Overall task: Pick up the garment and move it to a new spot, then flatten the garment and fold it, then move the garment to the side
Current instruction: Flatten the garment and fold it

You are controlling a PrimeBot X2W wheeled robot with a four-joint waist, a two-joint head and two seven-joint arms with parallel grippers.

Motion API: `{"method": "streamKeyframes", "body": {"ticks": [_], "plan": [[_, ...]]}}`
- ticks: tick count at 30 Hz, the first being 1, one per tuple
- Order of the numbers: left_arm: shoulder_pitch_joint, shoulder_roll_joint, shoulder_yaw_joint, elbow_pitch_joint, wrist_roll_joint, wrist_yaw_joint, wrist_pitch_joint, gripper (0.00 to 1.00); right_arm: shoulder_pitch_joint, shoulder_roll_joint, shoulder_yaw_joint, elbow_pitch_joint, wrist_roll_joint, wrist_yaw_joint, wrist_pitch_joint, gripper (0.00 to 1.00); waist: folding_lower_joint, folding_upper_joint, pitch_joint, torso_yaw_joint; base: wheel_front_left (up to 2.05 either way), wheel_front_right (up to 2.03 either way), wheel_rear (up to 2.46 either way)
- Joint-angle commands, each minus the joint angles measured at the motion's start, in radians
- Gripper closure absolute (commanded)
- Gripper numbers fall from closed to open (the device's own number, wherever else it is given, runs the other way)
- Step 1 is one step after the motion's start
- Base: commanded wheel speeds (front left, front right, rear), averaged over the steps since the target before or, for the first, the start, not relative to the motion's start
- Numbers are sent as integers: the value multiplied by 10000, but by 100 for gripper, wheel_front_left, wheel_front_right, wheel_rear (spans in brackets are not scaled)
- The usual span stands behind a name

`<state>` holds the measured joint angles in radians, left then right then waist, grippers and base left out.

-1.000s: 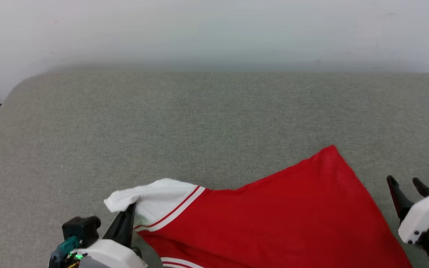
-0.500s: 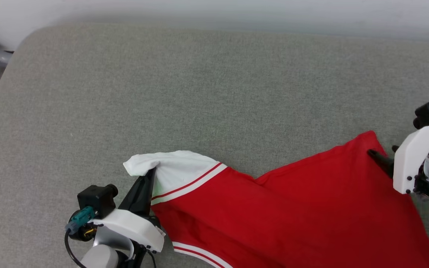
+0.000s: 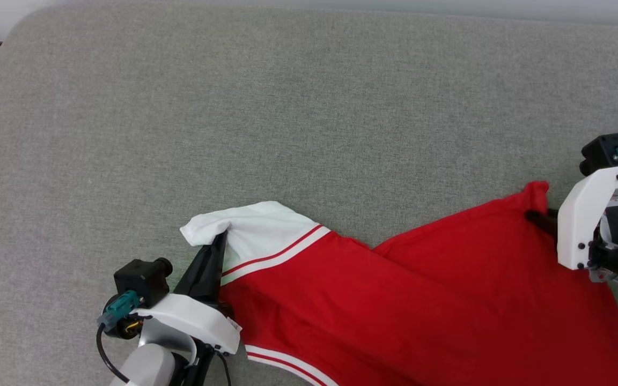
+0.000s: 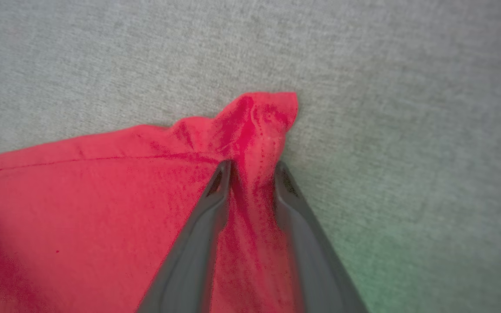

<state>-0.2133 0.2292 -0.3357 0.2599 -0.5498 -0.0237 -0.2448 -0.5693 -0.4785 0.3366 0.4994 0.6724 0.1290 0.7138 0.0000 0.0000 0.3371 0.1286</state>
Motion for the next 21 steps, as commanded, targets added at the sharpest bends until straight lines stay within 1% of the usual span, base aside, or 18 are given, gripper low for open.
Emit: {"method": "streamKeyframes", "body": {"ticks": [1, 4, 8, 10, 16, 21], "plan": [[-145, -28, 37, 36, -4, -16, -53, 100, 720, 360, 628, 540, 143, 30, 177, 100, 0, 0, -27, -15, 0, 0, 0], [-192, 15, 68, 140, -34, -33, -75, 100, 271, 62, 555, 422, 264, 15, -375, 100, 0, 0, -200, -52, 0, 0, 0], [-276, 194, 105, 222, 98, 40, -77, 100, -210, -263, 117, 271, 340, 6, -1342, 100, 0, 0, -581, -131, 0, 0, 0], [-409, 318, 128, 257, 138, 19, -34, 100, -349, -389, -52, 268, 190, 9, -1764, 100, 0, 0, -800, -197, 0, 0, 0], [-1305, 791, 412, 480, 108, -94, 192, 100, -677, -249, -548, 481, -303, 9, -2547, 100, 0, 0, -1425, -475, 0, 0, 0], [-2703, 1242, 797, 883, -123, -273, 604, 100, -1300, 18, -906, 652, -868, 7, -2969, 100, 0, 0, -1709, -789, 0, 0, 0]]}}
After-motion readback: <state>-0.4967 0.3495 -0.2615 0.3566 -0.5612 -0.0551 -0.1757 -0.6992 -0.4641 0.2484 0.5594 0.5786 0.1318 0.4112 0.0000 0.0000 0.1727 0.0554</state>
